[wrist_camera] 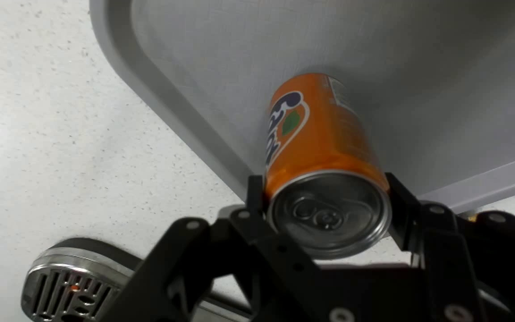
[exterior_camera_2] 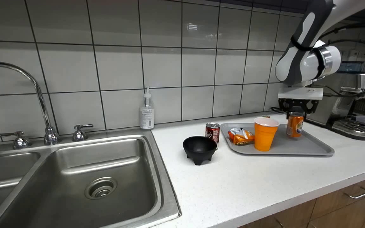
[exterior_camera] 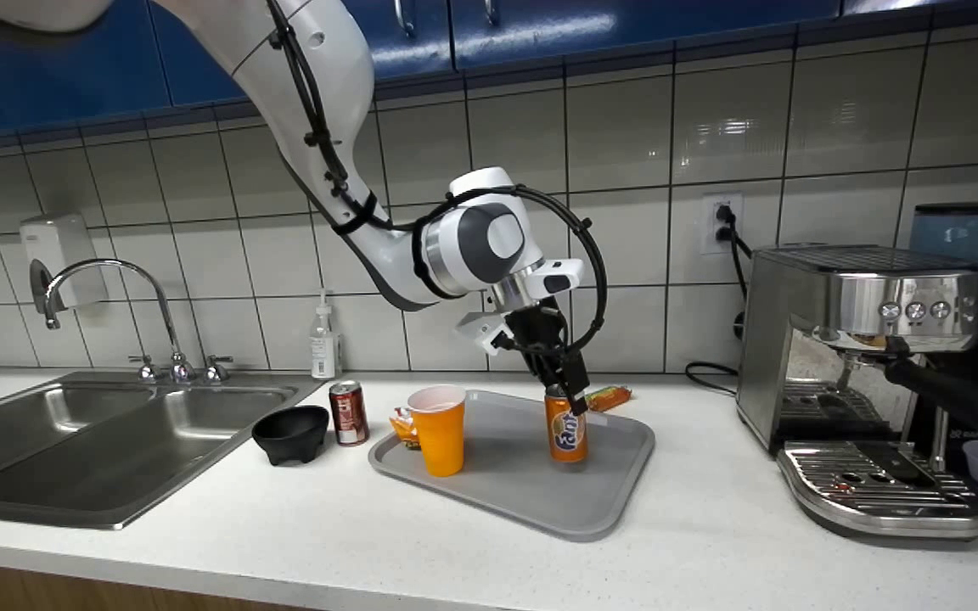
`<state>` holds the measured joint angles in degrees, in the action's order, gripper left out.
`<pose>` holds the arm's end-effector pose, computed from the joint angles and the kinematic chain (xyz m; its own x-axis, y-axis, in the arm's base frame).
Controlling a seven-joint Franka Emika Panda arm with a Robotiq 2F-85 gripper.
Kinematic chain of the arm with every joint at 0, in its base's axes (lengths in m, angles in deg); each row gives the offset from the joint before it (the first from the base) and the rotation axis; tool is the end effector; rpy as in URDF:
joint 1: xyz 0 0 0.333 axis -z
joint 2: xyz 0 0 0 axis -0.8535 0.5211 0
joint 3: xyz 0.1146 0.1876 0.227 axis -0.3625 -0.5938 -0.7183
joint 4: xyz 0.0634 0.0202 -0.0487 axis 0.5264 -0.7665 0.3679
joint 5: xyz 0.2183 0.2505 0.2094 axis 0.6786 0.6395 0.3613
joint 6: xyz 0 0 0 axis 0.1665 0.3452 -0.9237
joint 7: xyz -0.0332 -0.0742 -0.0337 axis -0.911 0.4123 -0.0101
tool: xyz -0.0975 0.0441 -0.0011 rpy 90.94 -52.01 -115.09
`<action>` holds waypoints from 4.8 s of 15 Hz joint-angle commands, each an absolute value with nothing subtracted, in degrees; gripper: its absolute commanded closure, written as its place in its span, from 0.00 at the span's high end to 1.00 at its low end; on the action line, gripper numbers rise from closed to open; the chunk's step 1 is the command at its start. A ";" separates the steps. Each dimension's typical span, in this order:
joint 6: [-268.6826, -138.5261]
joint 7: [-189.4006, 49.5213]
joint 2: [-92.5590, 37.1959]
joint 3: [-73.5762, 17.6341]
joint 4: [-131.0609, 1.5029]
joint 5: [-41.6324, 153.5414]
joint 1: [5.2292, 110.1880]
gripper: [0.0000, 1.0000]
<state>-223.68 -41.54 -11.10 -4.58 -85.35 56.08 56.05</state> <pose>0.5828 -0.2508 0.2245 0.6279 -0.7158 0.3056 -0.7726 -0.6207 0.1333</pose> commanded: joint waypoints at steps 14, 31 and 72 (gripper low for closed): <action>-222.88 -42.65 -12.20 -5.76 -86.29 55.33 57.90 0.39; -222.38 -44.61 -13.68 -6.00 -87.23 55.27 58.72 1.00; -223.83 -52.13 -35.82 -13.28 -105.56 44.71 60.16 1.00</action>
